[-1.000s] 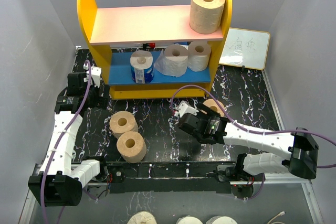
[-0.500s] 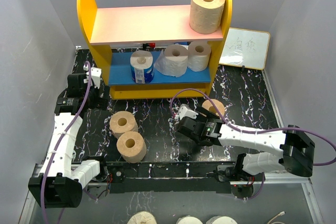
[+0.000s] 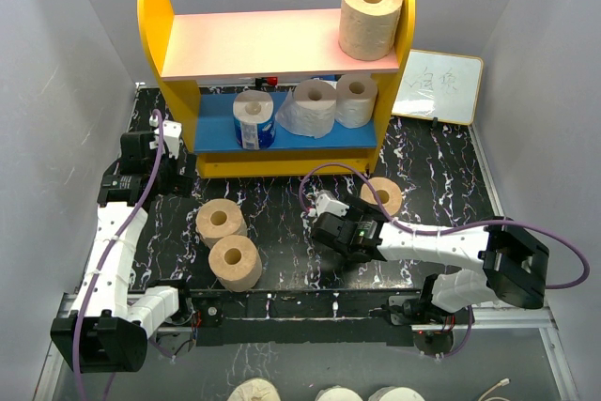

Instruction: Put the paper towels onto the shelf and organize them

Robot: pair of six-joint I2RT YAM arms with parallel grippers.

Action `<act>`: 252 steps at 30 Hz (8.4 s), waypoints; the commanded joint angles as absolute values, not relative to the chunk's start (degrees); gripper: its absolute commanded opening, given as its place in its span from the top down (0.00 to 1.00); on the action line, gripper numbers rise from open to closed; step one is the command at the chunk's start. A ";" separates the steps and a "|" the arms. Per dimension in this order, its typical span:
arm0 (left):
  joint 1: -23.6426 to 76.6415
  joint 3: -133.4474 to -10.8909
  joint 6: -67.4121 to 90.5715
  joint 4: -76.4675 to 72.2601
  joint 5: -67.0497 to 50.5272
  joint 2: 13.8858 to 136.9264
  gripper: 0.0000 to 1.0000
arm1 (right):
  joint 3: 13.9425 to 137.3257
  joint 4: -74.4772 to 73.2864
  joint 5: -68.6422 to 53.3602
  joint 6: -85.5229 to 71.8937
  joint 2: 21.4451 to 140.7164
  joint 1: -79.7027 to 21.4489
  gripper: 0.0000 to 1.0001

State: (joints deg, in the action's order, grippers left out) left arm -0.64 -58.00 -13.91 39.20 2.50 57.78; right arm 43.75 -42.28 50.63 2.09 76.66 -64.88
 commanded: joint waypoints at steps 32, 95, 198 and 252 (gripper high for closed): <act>-0.95 -58.75 -13.91 39.21 1.66 57.10 0.01 | 66.93 -64.60 59.23 -4.15 77.08 -66.59 1.00; -0.97 -60.44 -12.92 40.31 0.00 57.43 0.01 | 124.66 -5.41 64.49 70.68 99.37 -70.43 1.00; 41.53 -51.89 -26.50 49.95 5.00 54.71 0.01 | 50.74 -77.02 91.27 -75.69 100.88 -60.46 0.02; 41.62 -47.96 -26.81 44.28 -0.16 63.97 0.01 | 50.24 -76.03 91.21 -74.82 92.17 -57.27 0.02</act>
State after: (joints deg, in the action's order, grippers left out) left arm 41.39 -46.85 -27.40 46.63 0.60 62.08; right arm 49.30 -76.29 87.50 -73.38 91.88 -57.58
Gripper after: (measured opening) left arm 0.986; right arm 0.984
